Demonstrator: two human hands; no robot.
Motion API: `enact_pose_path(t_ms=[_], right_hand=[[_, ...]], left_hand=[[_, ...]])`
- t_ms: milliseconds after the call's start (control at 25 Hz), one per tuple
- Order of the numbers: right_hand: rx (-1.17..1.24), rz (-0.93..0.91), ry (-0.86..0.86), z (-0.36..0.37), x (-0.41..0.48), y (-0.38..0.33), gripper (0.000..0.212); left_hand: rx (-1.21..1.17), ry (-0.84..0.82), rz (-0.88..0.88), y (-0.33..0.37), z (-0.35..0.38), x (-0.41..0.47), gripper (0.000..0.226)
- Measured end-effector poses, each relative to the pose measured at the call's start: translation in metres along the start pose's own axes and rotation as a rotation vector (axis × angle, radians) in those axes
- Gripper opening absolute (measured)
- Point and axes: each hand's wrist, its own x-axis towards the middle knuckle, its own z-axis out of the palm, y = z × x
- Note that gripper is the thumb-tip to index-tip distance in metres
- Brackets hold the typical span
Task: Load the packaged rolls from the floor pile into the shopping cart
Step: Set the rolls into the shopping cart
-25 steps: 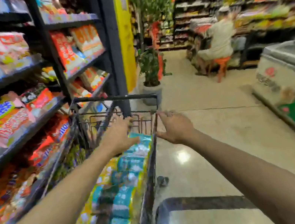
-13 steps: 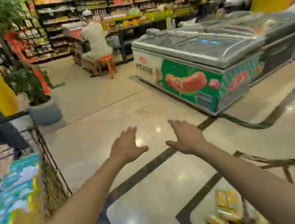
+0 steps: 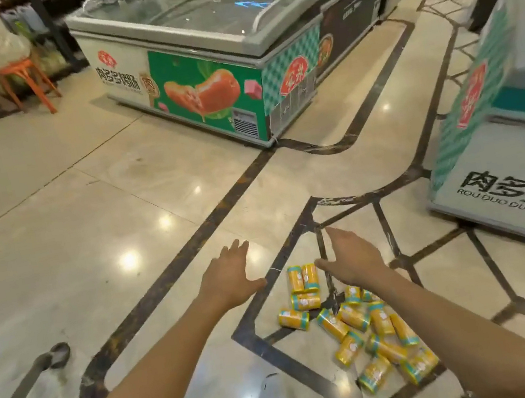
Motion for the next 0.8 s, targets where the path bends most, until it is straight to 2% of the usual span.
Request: enact_pose_path(t_ms=[120,280,440,640,800], right_hand=[[0.007,0.065,-0.048,0.02,0.035,0.022,0.072],[0.001,0.158,-0.084,0.05,0.113,0.049,0.081],[-0.052,0.166,-0.097,0.096,0.192,0.081,0.081],[-0.052,0.239,-0.245,0.209,0.26,0.138,0.081],[-0.001,0.338,-0.367,0.322,0.284,0.181,0.083]], left_hand=[[0.031,-0.06,0.035,0.006,0.02,0.055,0.088],[0.097,-0.093,0.127,0.005,0.045,0.161,0.089],[0.155,-0.121,0.218,-0.001,0.094,0.254,0.09],[0.054,-0.147,0.302,-0.023,0.219,0.341,0.091],[0.041,-0.233,0.359,-0.058,0.341,0.376,0.091]])
